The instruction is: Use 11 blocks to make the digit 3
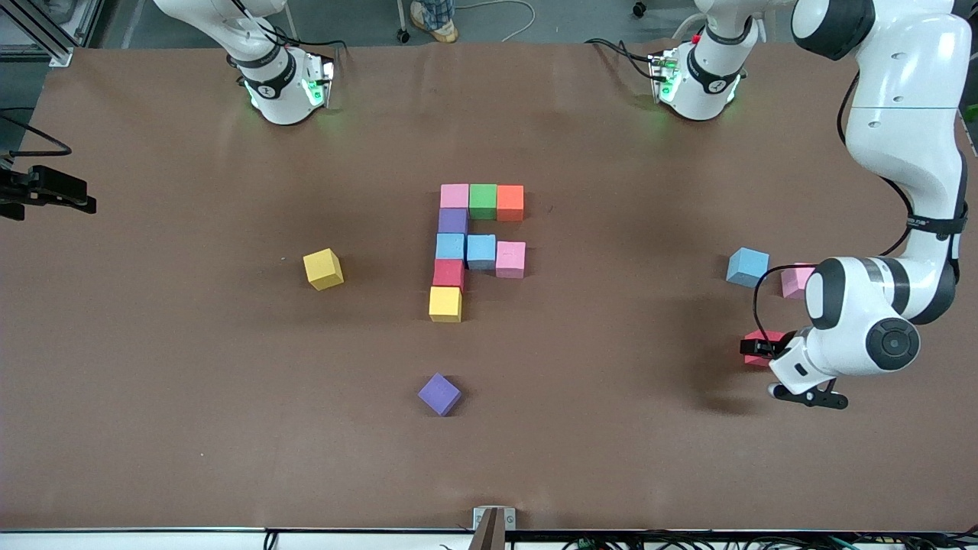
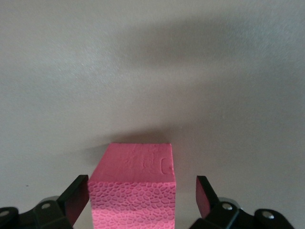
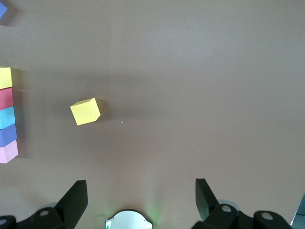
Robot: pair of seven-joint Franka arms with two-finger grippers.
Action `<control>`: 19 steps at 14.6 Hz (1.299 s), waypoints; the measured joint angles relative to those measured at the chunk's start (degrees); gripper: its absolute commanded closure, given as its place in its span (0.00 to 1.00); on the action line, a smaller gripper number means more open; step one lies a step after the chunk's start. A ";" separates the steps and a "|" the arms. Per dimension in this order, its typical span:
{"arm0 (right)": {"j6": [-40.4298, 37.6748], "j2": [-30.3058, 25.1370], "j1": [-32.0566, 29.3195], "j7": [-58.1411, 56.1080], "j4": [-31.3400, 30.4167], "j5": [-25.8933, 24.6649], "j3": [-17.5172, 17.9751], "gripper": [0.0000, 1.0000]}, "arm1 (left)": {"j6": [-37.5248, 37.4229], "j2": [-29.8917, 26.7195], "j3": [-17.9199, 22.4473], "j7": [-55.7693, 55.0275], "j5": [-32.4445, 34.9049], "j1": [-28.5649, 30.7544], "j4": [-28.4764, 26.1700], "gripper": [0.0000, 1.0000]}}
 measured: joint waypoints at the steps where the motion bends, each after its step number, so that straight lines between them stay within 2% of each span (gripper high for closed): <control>1: -0.24 -0.02 -0.01 0.00 0.00 0.02 -0.06 0.00 | 0.00 0.04 0.01 0.00 0.00 0.11 -0.21 0.59; 2: -0.66 -0.07 -0.02 0.00 0.02 0.12 -0.16 0.00 | 0.00 0.04 0.01 -0.06 0.00 0.19 -0.38 0.69; 3: -1.01 -0.16 -0.04 0.00 0.02 0.20 -0.25 0.00 | 0.00 0.04 -0.01 -0.36 0.00 0.15 -0.43 0.84; 5: -1.34 -0.26 -0.05 0.00 0.02 0.23 -0.28 0.00 | 0.07 -0.02 -0.27 -2.10 0.00 0.00 -0.40 0.86; 6: -1.43 -0.27 -0.05 0.00 0.02 0.36 -0.27 0.00 | 0.20 -0.03 -0.56 -3.10 0.00 -0.09 -0.34 0.92; 10: -1.42 -0.32 -0.05 -0.03 0.02 0.82 0.04 0.00 | 0.67 -0.10 -1.86 -13.36 -0.02 -2.34 1.35 0.99; 12: -1.32 -0.42 -0.06 -0.03 0.02 0.82 0.62 0.00 | 0.67 -0.39 -2.14 -20.57 -1.28 -4.93 2.26 0.99; 16: -0.95 -0.75 -0.27 -0.03 0.02 0.58 1.38 0.00 | -0.33 -1.62 -2.16 -33.27 -8.18 -8.98 4.30 0.99; 19: -0.33 -1.39 -1.37 -0.03 -0.16 -0.44 3.76 0.00 | -1.46 -2.30 -2.24 -40.97 -8.85 -11.90 5.37 0.99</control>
